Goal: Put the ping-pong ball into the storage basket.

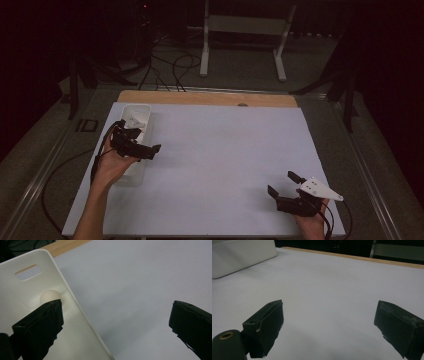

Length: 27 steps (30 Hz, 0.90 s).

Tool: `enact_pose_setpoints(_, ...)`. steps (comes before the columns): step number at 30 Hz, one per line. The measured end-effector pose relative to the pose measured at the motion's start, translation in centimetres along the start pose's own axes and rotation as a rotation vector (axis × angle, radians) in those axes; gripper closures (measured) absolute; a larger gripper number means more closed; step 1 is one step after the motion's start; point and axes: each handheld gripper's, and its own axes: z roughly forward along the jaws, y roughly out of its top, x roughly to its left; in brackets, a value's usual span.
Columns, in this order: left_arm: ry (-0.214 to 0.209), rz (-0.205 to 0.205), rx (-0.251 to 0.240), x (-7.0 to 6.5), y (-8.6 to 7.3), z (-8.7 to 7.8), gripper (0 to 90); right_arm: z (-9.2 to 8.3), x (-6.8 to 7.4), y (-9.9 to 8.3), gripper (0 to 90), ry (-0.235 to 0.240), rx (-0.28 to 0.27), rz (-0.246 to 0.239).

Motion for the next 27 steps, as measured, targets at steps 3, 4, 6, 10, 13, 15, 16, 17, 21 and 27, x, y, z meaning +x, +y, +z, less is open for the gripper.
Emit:
enact_pose_setpoints(3, -0.008, 0.002, -0.010, -0.2, -0.2, 0.0, 0.1, 0.0, 0.0, 0.0, 8.4, 0.000, 0.000, 0.001)
enact_pose_setpoints(4, -0.010, 0.003, -0.011, -0.2, -0.3, 0.0, 0.1, 0.0, 0.0, 0.0, 8.4, 0.000, -0.001, 0.001)
enact_pose_setpoints(6, -0.014, 0.006, -0.017, -0.3, -0.4, 0.0, 0.1, 0.0, 0.0, 0.0, 8.4, 0.001, -0.001, 0.001)
enact_pose_setpoints(10, -0.024, 0.010, -0.034, -0.6, -0.7, 0.0, 0.1, 0.0, 0.0, 0.0, 8.4, 0.000, -0.001, 0.002)
enact_pose_setpoints(13, -0.033, 0.011, -0.059, -0.9, -0.9, -0.2, 0.1, 0.0, 0.0, 0.0, 8.4, 0.000, -0.002, 0.001)
enact_pose_setpoints(15, -0.039, 0.015, -0.070, -1.0, -1.0, -0.3, 0.1, 0.0, 0.0, 0.0, 8.4, 0.000, -0.002, 0.000)
enact_pose_setpoints(16, -0.040, 0.017, -0.074, -1.1, -1.1, -0.3, 0.1, 0.0, 0.0, 0.0, 8.4, -0.001, -0.002, 0.000)
enact_pose_setpoints(17, -0.042, 0.017, -0.081, -1.1, -1.2, -0.4, 0.1, 0.0, 0.0, 0.0, 8.4, 0.000, -0.003, 0.000)
enact_pose_setpoints(21, -0.042, 0.020, -0.093, -1.3, -1.3, -0.4, 0.1, 0.0, 0.0, 0.0, 8.4, 0.000, -0.003, 0.000)
enact_pose_setpoints(27, -0.050, 0.025, -0.123, -1.7, -1.7, -0.5, 0.2, 0.0, 0.0, 0.1, 8.4, 0.000, -0.003, -0.001)
